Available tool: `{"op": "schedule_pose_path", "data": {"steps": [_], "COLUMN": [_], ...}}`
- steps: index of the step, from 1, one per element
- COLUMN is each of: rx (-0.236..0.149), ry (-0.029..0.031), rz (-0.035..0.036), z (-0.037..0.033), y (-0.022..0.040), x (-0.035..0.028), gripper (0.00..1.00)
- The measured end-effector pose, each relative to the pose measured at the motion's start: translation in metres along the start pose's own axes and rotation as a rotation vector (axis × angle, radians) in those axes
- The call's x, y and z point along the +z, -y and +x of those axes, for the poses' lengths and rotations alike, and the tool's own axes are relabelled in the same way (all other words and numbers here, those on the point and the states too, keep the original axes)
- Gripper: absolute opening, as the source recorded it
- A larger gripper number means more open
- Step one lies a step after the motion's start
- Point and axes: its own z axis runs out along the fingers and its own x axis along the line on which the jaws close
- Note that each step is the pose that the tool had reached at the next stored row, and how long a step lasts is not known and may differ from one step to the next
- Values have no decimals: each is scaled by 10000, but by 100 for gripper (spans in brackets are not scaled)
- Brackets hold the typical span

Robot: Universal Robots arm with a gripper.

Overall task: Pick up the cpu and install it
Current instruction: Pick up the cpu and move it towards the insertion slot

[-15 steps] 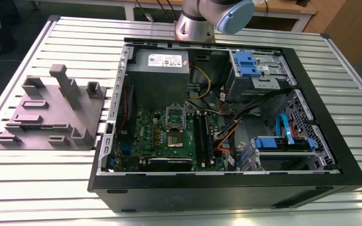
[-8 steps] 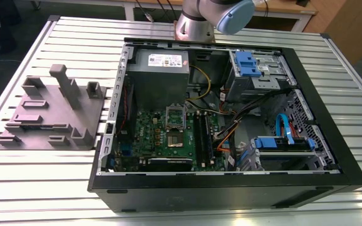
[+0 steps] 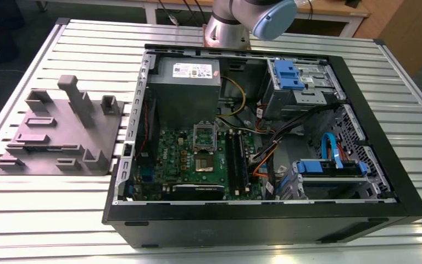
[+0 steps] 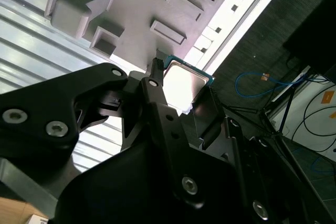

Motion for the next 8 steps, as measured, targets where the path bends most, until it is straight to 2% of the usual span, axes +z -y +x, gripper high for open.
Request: {"op": "schedule_pose_path", "data": {"steps": [8], "rx": [0], "ry": [-2], "rz": [1], "z": [0], "y": [-1], "x": [-16], "gripper": [47]}}
